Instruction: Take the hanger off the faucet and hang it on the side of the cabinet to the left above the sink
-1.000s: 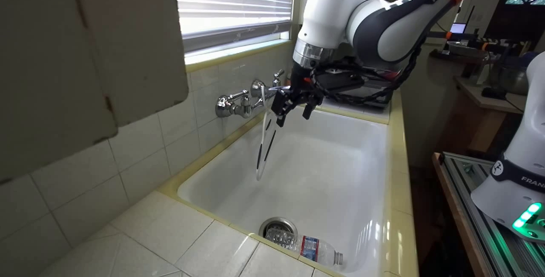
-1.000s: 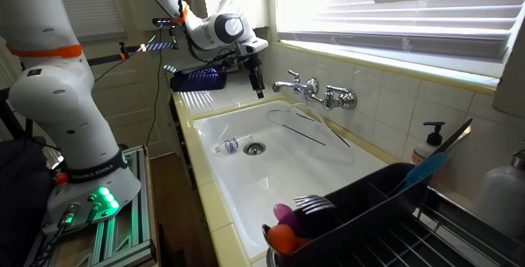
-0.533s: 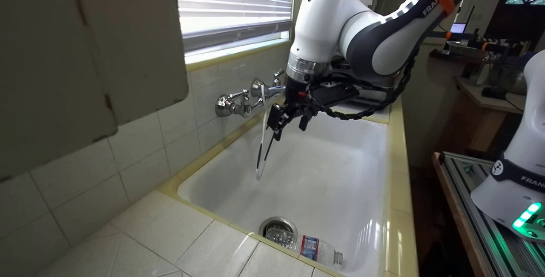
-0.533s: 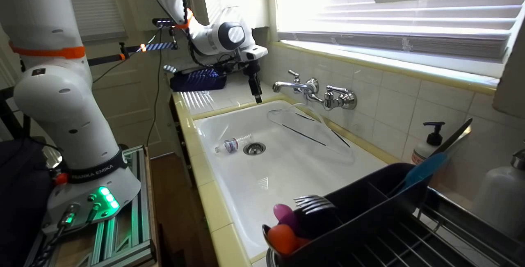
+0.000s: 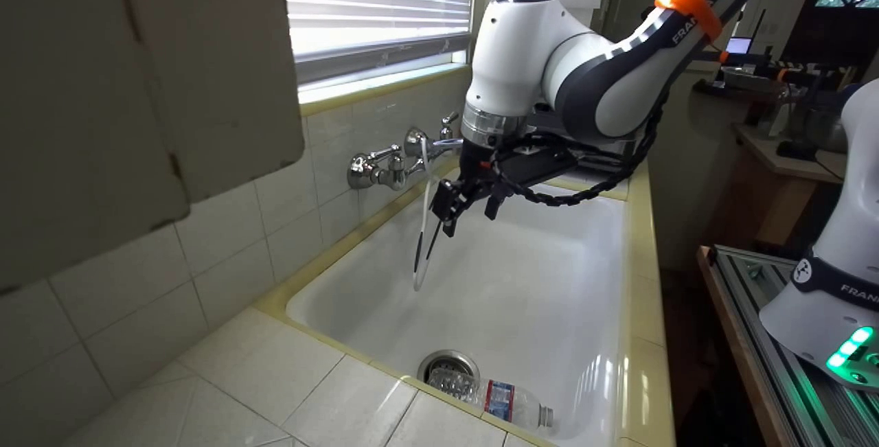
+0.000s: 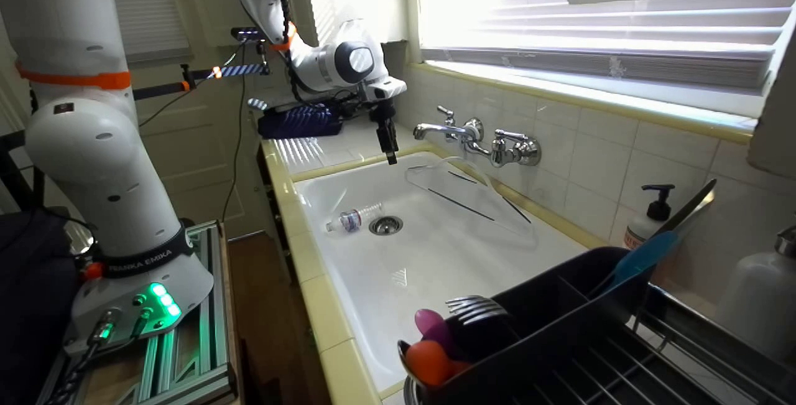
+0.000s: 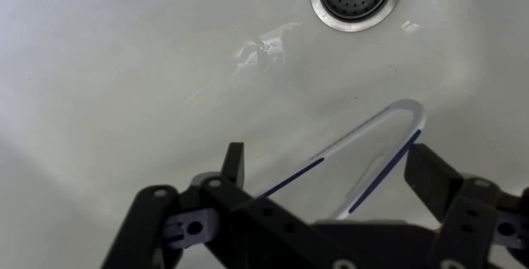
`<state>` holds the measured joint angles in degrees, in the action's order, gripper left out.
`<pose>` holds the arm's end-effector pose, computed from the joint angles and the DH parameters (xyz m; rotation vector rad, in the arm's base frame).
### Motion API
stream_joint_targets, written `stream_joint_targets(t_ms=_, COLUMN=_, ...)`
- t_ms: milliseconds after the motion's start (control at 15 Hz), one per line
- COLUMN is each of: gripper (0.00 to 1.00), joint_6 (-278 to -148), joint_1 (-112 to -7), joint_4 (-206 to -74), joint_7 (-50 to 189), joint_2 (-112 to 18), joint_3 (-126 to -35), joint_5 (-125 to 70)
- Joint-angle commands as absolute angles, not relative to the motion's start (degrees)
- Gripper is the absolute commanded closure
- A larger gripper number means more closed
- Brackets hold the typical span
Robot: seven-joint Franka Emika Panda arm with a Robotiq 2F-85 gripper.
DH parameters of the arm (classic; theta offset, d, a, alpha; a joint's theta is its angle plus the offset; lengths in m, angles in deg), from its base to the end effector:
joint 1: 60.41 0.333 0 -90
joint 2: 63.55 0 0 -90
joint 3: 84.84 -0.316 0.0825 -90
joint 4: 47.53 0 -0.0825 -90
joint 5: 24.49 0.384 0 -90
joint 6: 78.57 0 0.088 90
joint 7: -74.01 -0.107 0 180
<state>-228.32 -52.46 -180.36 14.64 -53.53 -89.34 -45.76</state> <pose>0.5186 0.1228 0.2774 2.9417 -0.7679 0.3216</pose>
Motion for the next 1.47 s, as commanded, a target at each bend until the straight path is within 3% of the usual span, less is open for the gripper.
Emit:
stream_joint_targets(t_ms=0, gripper=0.00, joint_6=-232.3, joint_1=-49.2, joint_4=-178.4, joint_7=8.8, joint_2=-47.9, joint_3=-86.4, joint_5=-49.4)
stream_joint_targets(t_ms=1400, gripper=0.00, joint_6=-245.3, joint_1=-33.0, joint_4=-167.9, joint_7=-16.1, joint_2=-33.8, joint_3=-67.0, joint_5=-68.2)
